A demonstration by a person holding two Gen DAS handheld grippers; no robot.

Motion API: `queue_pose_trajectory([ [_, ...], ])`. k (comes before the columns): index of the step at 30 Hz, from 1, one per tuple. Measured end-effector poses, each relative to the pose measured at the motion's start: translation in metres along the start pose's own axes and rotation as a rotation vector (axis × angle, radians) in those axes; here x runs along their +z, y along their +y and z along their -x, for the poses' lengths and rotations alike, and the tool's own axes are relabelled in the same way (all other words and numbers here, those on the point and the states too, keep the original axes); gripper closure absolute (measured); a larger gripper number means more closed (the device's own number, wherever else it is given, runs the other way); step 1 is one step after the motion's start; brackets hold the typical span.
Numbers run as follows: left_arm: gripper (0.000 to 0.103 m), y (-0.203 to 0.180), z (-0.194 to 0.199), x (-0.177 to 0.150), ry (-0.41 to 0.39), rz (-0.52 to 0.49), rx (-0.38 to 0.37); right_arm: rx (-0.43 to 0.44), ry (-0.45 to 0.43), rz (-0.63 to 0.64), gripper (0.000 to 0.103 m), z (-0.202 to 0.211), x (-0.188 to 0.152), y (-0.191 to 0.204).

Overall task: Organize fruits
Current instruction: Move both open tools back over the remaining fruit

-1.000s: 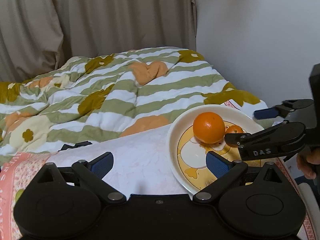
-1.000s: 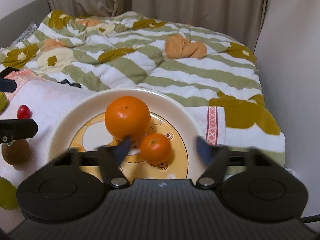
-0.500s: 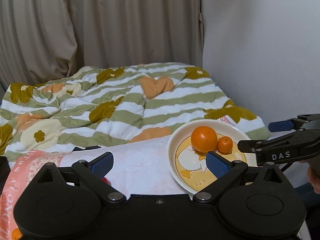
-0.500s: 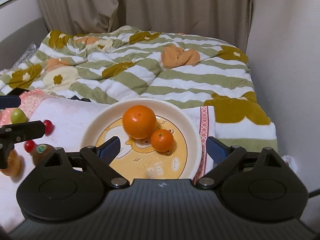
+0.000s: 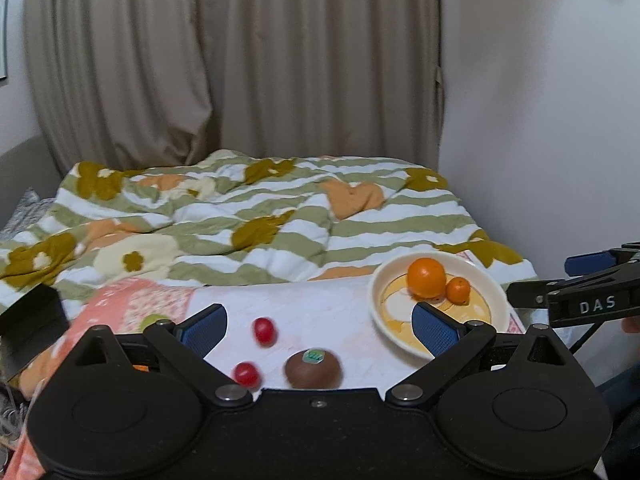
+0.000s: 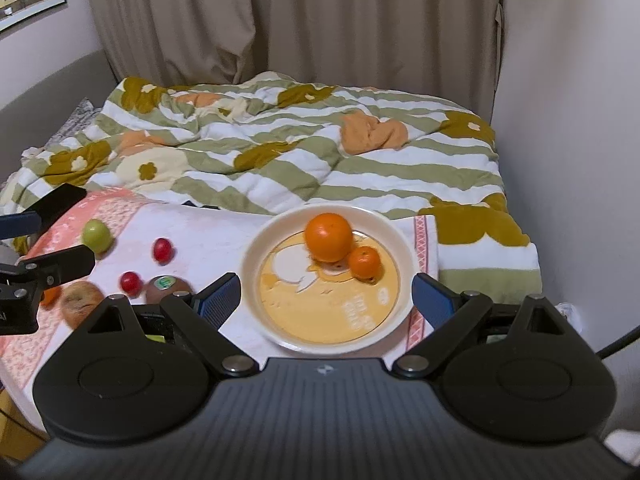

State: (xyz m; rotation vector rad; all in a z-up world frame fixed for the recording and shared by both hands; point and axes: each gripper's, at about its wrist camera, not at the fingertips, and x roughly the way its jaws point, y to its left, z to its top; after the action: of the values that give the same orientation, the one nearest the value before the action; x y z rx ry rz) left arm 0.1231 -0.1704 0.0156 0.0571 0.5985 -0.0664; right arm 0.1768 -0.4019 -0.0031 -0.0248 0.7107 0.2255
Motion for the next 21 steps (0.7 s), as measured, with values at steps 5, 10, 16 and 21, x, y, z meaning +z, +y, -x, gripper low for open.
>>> queue_pose_trajectory([
  [5, 0.002, 0.031, 0.030, -0.015, -0.018, 0.018, 0.045, 0.006, -0.003, 0.009, 0.000, 0.020, -0.009, 0.030],
  [10, 0.002, 0.072, 0.049, -0.031, -0.017, 0.033, 0.067, 0.009, -0.005, 0.008, 0.000, 0.031, -0.018, 0.067],
  [16, 0.002, 0.127, 0.060, -0.047, -0.007, 0.029, 0.063, -0.006, -0.005, -0.020, 0.000, 0.039, -0.028, 0.122],
  [21, 0.002, 0.168, 0.054, -0.059, 0.017, 0.003, 0.040, -0.026, 0.019, -0.043, 0.000, 0.033, -0.039, 0.171],
])
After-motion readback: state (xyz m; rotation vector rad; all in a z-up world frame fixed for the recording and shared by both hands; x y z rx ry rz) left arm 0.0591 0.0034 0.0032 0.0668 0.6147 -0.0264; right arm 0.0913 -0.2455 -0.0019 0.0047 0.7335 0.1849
